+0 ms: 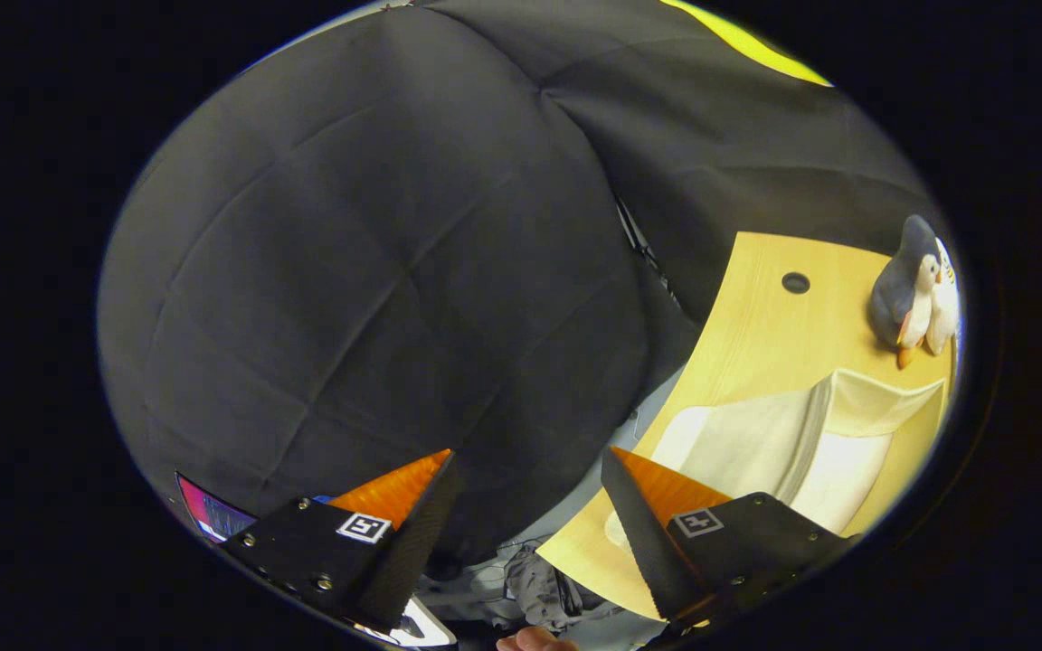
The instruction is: Open the storage box then place both shoes into the box .Put the left shoe in first, then the right shoe, with the right side of both shoes facing outward in a uniform manner.
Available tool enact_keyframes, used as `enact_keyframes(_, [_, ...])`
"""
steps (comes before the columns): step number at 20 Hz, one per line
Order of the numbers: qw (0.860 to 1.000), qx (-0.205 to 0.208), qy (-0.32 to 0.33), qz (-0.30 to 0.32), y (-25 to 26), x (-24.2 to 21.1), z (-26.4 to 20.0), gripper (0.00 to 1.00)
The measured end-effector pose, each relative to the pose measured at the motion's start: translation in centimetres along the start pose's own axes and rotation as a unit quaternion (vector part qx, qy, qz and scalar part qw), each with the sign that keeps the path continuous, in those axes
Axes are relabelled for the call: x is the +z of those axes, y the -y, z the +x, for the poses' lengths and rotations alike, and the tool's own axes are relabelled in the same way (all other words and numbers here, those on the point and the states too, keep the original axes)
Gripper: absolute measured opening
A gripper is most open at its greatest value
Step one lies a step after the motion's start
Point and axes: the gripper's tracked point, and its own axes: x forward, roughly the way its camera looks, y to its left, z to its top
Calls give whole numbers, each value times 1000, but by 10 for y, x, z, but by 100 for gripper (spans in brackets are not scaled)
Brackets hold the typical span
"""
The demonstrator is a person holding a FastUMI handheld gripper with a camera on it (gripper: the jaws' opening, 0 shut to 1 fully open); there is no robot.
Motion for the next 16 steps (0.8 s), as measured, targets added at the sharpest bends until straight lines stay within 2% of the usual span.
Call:
enact_keyframes(3, [1000, 3, 26, -6, 7, 16, -53, 97])
enact_keyframes(6, [999, -5, 49, -7, 35, 25, -96, 97])
enact_keyframes(10, [996, -39, 82, 0, 81, 40, -154, 97])
enact_keyframes(16, [988, -79, 123, 44, 143, 53, -226, 97])
